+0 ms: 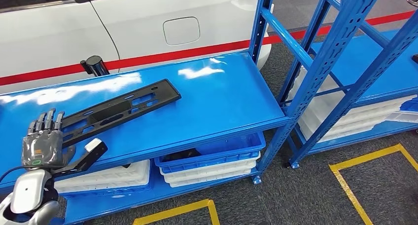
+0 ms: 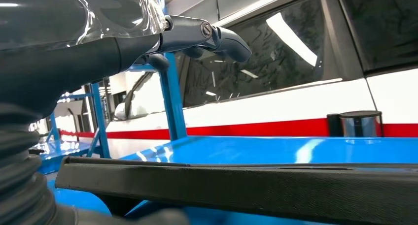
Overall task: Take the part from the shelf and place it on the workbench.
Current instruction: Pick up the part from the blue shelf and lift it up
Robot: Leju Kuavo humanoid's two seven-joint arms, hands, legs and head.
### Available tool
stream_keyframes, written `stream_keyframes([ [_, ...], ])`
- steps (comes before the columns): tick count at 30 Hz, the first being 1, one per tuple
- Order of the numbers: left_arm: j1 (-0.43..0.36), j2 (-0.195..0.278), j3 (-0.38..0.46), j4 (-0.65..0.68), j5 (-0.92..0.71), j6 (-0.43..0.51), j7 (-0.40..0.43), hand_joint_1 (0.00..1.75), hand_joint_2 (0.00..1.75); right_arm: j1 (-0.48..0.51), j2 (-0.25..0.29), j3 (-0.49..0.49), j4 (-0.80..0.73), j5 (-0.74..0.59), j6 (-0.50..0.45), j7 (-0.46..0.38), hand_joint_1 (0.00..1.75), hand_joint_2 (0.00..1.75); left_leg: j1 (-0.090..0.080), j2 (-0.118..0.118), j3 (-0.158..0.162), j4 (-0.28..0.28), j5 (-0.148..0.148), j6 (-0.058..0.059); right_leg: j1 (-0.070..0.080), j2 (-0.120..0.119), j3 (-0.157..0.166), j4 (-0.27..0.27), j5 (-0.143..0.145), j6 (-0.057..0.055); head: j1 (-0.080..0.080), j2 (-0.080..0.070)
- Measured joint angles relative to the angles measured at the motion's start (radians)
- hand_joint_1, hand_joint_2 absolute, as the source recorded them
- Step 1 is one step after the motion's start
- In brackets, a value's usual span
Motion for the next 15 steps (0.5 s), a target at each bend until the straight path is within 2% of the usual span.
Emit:
stream_keyframes([
  [15,-0.010,-0.001,0.024,0.028,0.075,0.002,-0.011,1.75,1.75,0.000,0.000,0.000,0.000,-0.003,-0.002,-0.001,0.00,0.00,0.000,0.000,0.000,0.000,0.000,0.000,0.000,0.000,0.000,0.000,0.000,0.000,0.000,0.000],
])
